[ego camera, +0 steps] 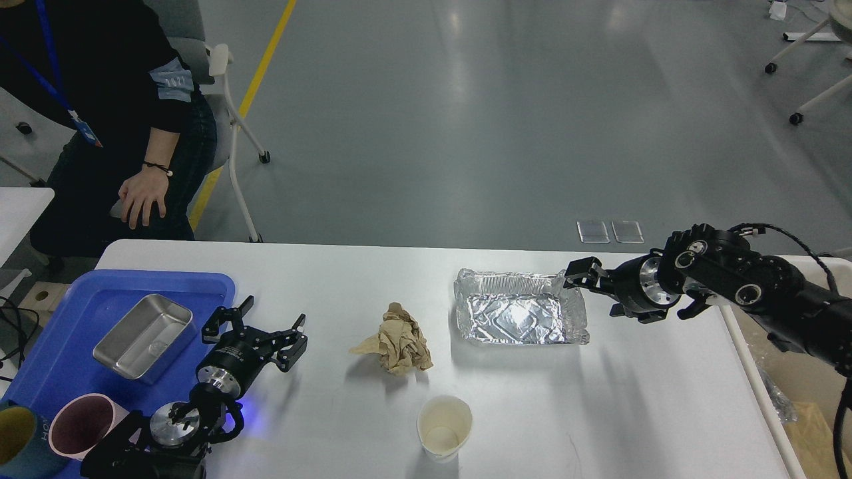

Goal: Tidy desktop
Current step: 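Grasp the edge of the foil tray with the right gripper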

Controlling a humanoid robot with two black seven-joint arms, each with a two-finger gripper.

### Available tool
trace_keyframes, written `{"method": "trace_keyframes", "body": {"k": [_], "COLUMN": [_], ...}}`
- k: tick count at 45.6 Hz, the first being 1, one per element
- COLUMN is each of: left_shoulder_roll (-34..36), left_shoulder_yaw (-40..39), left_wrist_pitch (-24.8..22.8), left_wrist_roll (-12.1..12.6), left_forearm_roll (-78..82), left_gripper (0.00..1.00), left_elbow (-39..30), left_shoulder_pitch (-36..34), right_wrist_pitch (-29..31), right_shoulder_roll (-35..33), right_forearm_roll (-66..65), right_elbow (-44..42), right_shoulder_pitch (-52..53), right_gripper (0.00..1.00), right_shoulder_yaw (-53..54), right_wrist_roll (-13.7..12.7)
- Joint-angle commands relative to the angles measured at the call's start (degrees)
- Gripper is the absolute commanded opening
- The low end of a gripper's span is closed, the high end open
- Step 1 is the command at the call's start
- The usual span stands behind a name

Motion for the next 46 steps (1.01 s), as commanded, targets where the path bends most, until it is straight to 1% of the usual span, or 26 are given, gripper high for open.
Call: {"method": "trace_keyframes", "body": {"k": [1,5,9,16,18,37,46], "left_shoulder_roll": [0.1,0.2,0.2,0.2,0.2,-0.2,-0.3], "left_shoulder_yaw": [0.0,0.0,0.0,0.0,0.0,0.0,0.0], "left_wrist_pitch": [0.0,-0.2,-1.0,-1.1,-1.1,-1.1,-1.1], "left_wrist_roll": [0.0,0.0,0.0,-0.1,-0.1,-0.1,-0.1], "left_forearm_roll": [0.0,0.0,0.0,0.0,0.0,0.0,0.0], "left_gripper": [1.00,1.00,1.00,1.00,1.00,1.00,1.00], "left_elbow": [0.0,-0.1,0.0,0.0,0.0,0.0,0.0], "left_shoulder_pitch": [0.3,0.7,0.9,1.0,1.0,1.2,1.6], "right_wrist_pitch": [-0.8,-0.9,-1.1,-1.1,-1.1,-0.8,-1.1], "right_shoulder_roll": [1.7,2.7,4.1,5.9,5.9,5.3,5.3], "right_forearm_roll": [-0.1,-0.1,-0.1,0.0,0.0,0.2,0.2], "right_elbow": [-0.2,-0.5,-2.5,-5.6,-6.1,-6.2,-6.5], "right_shoulder_pitch": [0.1,0.2,0.3,0.5,0.7,1.7,1.2], "right_gripper": [1.00,1.00,1.00,1.00,1.00,1.00,1.00], "right_shoulder_yaw": [-1.6,-2.4,-2.5,-4.2,-4.7,-6.8,-9.0], "right_wrist_roll": [1.8,1.8,2.0,4.1,4.3,4.3,7.4]}}
